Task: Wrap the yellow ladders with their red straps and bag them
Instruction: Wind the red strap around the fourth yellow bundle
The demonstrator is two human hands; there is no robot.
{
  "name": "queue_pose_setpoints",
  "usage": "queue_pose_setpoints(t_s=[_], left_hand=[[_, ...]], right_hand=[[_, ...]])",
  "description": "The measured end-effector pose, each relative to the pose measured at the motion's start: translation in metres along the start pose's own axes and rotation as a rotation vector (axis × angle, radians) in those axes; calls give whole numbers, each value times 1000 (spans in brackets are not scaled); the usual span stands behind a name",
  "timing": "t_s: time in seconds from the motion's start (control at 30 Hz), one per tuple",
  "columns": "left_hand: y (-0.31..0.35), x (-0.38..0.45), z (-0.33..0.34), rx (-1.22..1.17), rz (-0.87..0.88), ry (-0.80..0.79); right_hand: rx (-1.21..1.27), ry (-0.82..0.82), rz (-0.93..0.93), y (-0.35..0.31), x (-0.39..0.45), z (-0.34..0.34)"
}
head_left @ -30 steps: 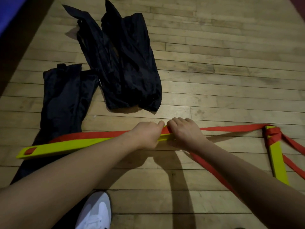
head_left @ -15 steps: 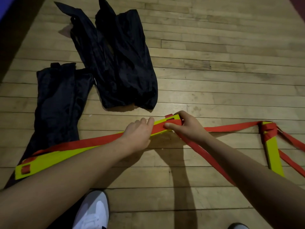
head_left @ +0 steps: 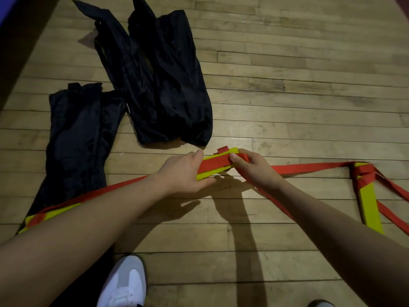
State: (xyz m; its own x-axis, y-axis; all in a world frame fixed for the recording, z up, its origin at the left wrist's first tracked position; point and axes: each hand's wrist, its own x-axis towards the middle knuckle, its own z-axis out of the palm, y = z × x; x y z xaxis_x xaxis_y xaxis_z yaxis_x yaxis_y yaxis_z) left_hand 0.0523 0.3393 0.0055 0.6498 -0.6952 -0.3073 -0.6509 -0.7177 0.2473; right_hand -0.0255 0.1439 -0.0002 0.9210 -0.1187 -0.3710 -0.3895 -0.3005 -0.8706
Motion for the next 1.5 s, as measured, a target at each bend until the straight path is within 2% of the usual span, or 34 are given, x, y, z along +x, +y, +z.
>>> queue_pose_setpoints(t_s=[0.1,0.2,0.3,0.37,0.57,0.67,0.77,1.0,1.17,1.27,1.4,1.5], left_hand=[[-1,5,-6,-89,3,-71],[-6,15,-16,-315,-19,-119],[-10,21,-20,-482,-58,-244],[-10,22,-18,-461,-80,-262],[-3,18,-12,-466,-65,-97],[-4,15,-17,-419,-56,-40],[-7,16,-23,-397,-76,-3],[-11,17,-23,-377,-143,41],[-8,17,-21,-325,-220,85],[-3,15,-22,-311,-219,92],[3,12,-21,-283,-209,78],[1,12,-20,-270,-222,85]], right_hand=[[42,-13,-5,0,-1,0],[80,-39,-15,0,-1,1],[96,-48,-29,-1,0,-1],[129,-47,-30,-2,0,0],[203,-110,-9,-3,1,3],[325,-144,50,-5,-2,1],[322,-185,102,-7,0,0],[195,-201,136,-18,6,-4],[311,-110,149,-16,12,0],[406,-151,157,-25,12,1],[376,-262,127,-33,9,-2],[372,-286,140,-34,8,-5]])
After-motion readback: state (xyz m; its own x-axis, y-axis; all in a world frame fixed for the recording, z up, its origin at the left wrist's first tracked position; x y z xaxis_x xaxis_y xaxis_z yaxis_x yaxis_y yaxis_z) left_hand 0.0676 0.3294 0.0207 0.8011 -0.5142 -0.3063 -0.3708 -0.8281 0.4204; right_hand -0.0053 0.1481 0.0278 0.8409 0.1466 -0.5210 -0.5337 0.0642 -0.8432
